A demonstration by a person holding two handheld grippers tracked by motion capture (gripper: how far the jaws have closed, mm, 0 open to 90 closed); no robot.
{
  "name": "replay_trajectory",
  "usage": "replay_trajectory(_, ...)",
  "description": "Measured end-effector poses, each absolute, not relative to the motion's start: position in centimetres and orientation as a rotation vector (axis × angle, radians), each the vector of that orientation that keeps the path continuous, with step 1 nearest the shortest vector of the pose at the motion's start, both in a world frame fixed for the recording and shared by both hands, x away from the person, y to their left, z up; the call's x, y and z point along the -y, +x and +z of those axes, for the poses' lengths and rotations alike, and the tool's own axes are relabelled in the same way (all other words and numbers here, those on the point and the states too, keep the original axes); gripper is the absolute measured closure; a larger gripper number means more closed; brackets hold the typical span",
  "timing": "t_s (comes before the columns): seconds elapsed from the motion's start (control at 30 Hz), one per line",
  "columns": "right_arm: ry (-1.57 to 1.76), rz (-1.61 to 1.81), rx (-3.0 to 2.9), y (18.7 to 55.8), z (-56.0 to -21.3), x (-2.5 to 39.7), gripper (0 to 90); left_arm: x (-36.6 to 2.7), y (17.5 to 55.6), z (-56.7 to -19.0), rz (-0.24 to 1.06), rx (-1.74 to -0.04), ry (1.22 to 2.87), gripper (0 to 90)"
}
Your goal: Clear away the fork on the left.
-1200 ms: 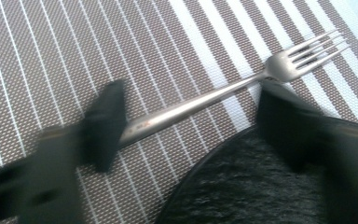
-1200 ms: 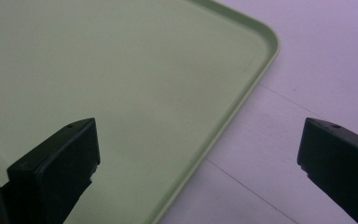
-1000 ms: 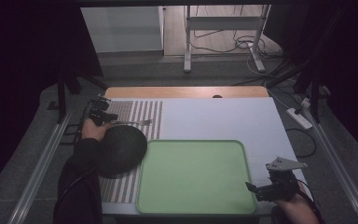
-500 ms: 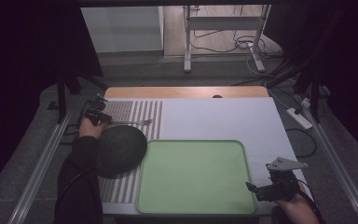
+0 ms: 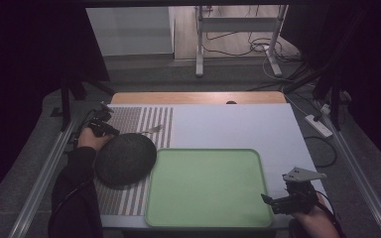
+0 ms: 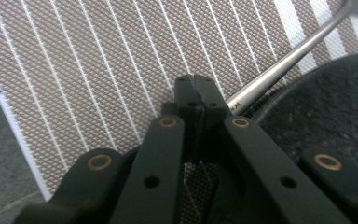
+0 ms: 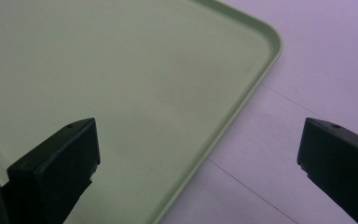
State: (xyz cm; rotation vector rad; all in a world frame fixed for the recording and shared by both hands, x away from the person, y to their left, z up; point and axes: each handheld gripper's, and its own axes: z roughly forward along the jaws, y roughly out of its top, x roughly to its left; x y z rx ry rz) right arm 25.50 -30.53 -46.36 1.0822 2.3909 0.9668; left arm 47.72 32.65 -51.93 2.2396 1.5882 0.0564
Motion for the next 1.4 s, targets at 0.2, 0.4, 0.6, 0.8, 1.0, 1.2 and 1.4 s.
replay_trajectory(0.2,1.074,0.965,-2.394,25.5,-46.4,30.5,0.0,-32.6,47.6,-51.9,0.051,-1.582,2.237,88.5)
replay_trajectory(0.4,1.07,0.962,-2.399,25.5,-46.4,30.5,0.0,-32.7,47.7,-51.6,0.067,-1.561,2.238,88.2)
replay_trajectory(0.6,1.069,0.957,-2.402,25.5,-46.4,30.4,0.0,-32.0,48.0,-50.7,0.114,-1.545,2.208,64.1)
replay_trajectory(0.8,1.062,0.957,-2.405,25.5,-46.4,30.4,0.0,-30.5,48.5,-50.5,0.097,-1.493,2.196,28.9)
replay_trajectory(1.0,1.058,0.957,-2.408,25.5,-46.4,30.4,0.0,-28.4,49.2,-50.7,0.083,-1.429,2.253,7.1)
replay_trajectory(1.2,1.054,0.959,-2.409,25.5,-46.4,30.4,0.0,-26.1,49.8,-51.1,0.114,-1.38,2.317,0.0)
replay_trajectory(1.4,1.049,0.96,-2.411,25.5,-46.4,30.4,0.0,-24.3,50.3,-51.8,0.124,-1.367,2.375,0.0)
